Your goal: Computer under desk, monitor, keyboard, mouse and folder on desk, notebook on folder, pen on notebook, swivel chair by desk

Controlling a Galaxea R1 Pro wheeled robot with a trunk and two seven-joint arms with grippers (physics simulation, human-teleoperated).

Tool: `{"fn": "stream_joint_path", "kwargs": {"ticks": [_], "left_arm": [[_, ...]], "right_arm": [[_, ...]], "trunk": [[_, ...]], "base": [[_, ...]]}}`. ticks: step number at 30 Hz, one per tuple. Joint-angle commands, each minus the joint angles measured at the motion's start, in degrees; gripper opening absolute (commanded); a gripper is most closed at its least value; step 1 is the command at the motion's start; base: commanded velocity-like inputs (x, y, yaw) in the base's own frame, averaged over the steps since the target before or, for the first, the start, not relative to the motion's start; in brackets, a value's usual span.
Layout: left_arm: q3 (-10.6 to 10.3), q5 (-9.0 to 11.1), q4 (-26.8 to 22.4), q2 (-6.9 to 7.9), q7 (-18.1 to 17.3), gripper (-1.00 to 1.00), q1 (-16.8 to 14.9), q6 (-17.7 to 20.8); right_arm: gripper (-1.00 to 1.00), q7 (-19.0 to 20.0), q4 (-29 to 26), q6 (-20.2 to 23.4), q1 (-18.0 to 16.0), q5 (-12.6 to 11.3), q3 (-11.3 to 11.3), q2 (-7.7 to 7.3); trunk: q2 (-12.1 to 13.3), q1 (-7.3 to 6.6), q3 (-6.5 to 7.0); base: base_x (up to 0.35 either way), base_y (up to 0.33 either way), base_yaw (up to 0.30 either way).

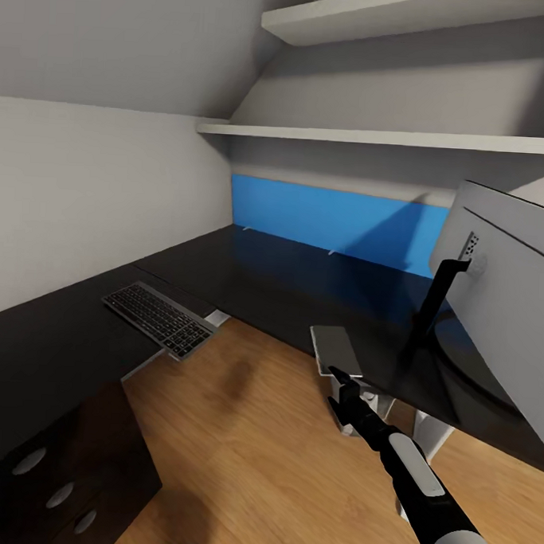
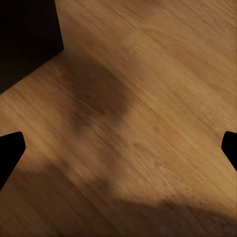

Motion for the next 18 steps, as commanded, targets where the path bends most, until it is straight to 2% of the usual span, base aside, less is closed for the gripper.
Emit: {"fn": "stream_joint_path", "kwargs": {"ticks": [1, 18], "left_arm": [[-0.5, 0.2, 0.0, 0.03, 0.4, 1.0, 0.0, -0.2], [-0.5, 0.1, 0.0, 0.02, 0.4, 1.0, 0.0, -0.3]], "right_arm": [[1.0, 0.1, 0.0, 0.0, 0.0, -0.3, 0.1, -0.07], [1.0, 0.1, 0.0, 0.0, 0.0, -0.2, 0.1, -0.14]], "trunk": [[0.0, -0.01, -0.05], [0.0, -0.01, -0.05]], "base": [[0.0, 0.04, 0.0], [0.016, 0.009, 0.0]]}}
